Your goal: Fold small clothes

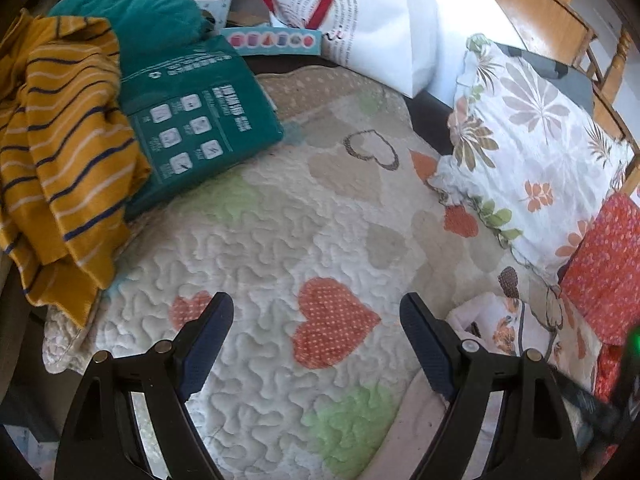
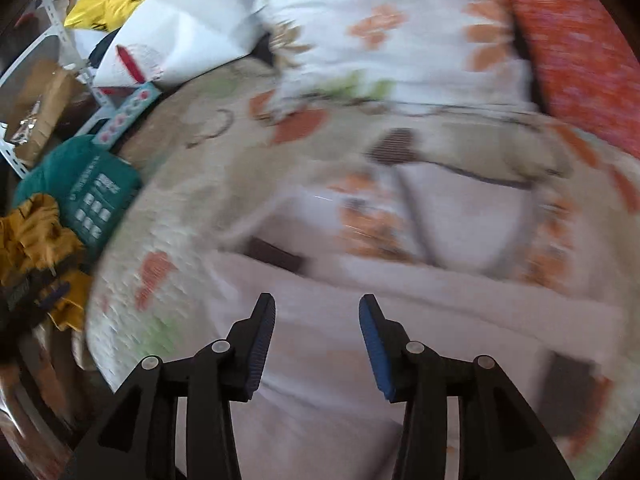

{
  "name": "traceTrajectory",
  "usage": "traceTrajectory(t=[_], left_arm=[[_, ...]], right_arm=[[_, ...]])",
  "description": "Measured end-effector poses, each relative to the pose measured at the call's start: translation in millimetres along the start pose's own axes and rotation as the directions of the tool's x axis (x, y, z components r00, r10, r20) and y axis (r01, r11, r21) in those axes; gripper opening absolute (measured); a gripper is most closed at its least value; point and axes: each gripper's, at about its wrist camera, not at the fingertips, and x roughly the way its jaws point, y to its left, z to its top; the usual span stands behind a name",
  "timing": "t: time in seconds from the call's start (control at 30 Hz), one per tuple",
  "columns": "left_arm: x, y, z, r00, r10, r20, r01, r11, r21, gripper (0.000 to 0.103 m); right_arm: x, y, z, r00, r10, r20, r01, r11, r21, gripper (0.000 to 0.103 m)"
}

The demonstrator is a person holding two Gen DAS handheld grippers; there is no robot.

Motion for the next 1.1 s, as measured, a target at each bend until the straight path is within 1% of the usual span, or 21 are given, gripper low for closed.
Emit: traceTrajectory(t=[0.13, 0.2, 0.3, 0.33, 0.37, 0.4, 0.43, 0.5, 0.53, 0.57, 0.6, 0.67, 0.7, 0.73, 0.8, 0.87, 0.9, 0.93, 0.97, 1.07, 1.1], left_arm=[[5, -4, 5, 1.0, -0.008, -0.008, 0.008, 1.0, 0.004, 0.084], [9, -2, 8, 1.0, -0.012, -0.019, 0.012, 1.0, -0.009, 0.084], [14, 1, 12, 0.999, -0.016, -0.034, 0.015, 1.0, -0.026, 0.084], [14, 2, 13, 0.999, -0.016, -0.036, 0.015, 0.999, -0.028, 0.084], [14, 3, 14, 0.999, -0.019, -0.033, 0.018, 0.999, -0.027, 0.084], [13, 3, 14, 0.999, -0.018, -0.029, 0.017, 1.0, -0.026, 0.084], [12, 3, 15, 1.0, -0.013, -0.022, 0.012, 1.0, -0.022, 0.084], [14, 4, 17, 1.0, 0.0, -0.021, -0.001, 1.0, -0.02, 0.084], [15, 5, 17, 1.0, 0.0, -0.028, 0.0, 1.0, -0.026, 0.084], [17, 7, 17, 0.999, -0.011, -0.04, 0.01, 0.999, -0.04, 0.084], [19, 9, 17, 0.998, -0.025, -0.051, 0.022, 0.998, -0.054, 0.084], [20, 11, 17, 0.997, -0.045, -0.063, 0.04, 0.997, -0.072, 0.084], [19, 10, 16, 0.997, -0.044, -0.061, 0.04, 0.997, -0.073, 0.084], [19, 9, 16, 0.998, -0.041, -0.057, 0.037, 0.997, -0.07, 0.084], [18, 6, 15, 0.998, -0.041, -0.056, 0.037, 0.997, -0.066, 0.084], [20, 2, 13, 0.997, -0.039, -0.064, 0.036, 0.998, -0.056, 0.084], [21, 0, 12, 0.997, -0.037, -0.069, 0.034, 0.998, -0.051, 0.084], [22, -1, 11, 0.997, -0.036, -0.074, 0.033, 0.998, -0.046, 0.084], [23, -2, 11, 0.996, -0.037, -0.08, 0.034, 0.999, -0.042, 0.084], [24, -1, 11, 0.996, -0.034, -0.086, 0.031, 0.999, -0.036, 0.084], [24, 0, 11, 0.996, -0.034, -0.088, 0.031, 0.999, -0.038, 0.084]], right_arm=[[58, 30, 36, 0.994, 0.056, -0.09, -0.052, 0.998, 0.043, 0.06], [89, 42, 48, 0.987, 0.056, -0.151, -0.047, 0.997, 0.061, 0.062], [132, 59, 60, 0.971, -0.051, -0.234, 0.052, 0.999, -0.005, 0.062], [151, 66, 62, 0.954, -0.11, -0.278, 0.099, 0.994, -0.053, 0.04], [159, 70, 65, 0.945, -0.159, -0.287, 0.138, 0.986, -0.093, 0.027], [161, 76, 70, 0.942, -0.215, -0.259, 0.183, 0.973, -0.14, 0.015], [159, 80, 77, 0.951, -0.208, -0.227, 0.176, 0.972, -0.155, 0.014], [150, 71, 93, 0.975, -0.164, -0.152, 0.152, 0.985, -0.083, 0.014], [144, 65, 100, 0.978, -0.176, -0.113, 0.171, 0.984, -0.053, 0.014], [139, 60, 104, 0.974, -0.212, -0.084, 0.209, 0.977, -0.039, 0.015], [135, 56, 106, 0.972, -0.221, -0.076, 0.218, 0.975, -0.038, 0.019], [122, 52, 103, 0.984, -0.155, -0.089, 0.152, 0.988, -0.034, 0.033], [115, 52, 99, 0.989, -0.115, -0.093, 0.112, 0.993, -0.032, 0.047], [105, 54, 92, 0.994, -0.055, -0.098, 0.052, 0.998, -0.042, 0.058], [96, 66, 79, 0.994, -0.003, -0.114, -0.009, 0.995, -0.098, 0.06], [92, 90, 66, 0.99, -0.014, -0.14, -0.019, 0.973, -0.229, 0.061], [93, 105, 56, 0.989, -0.055, -0.136, 0.009, 0.948, -0.319, 0.061], [94, 117, 49, 0.988, -0.093, -0.121, 0.039, 0.921, -0.387, 0.061], [98, 130, 40, 0.986, -0.137, -0.1, 0.075, 0.88, -0.47, 0.061], [115, 146, 25, 0.971, -0.234, -0.052, 0.159, 0.79, -0.593, 0.06], [124, 149, 20, 0.96, -0.28, -0.031, 0.199, 0.753, -0.627, 0.045]])
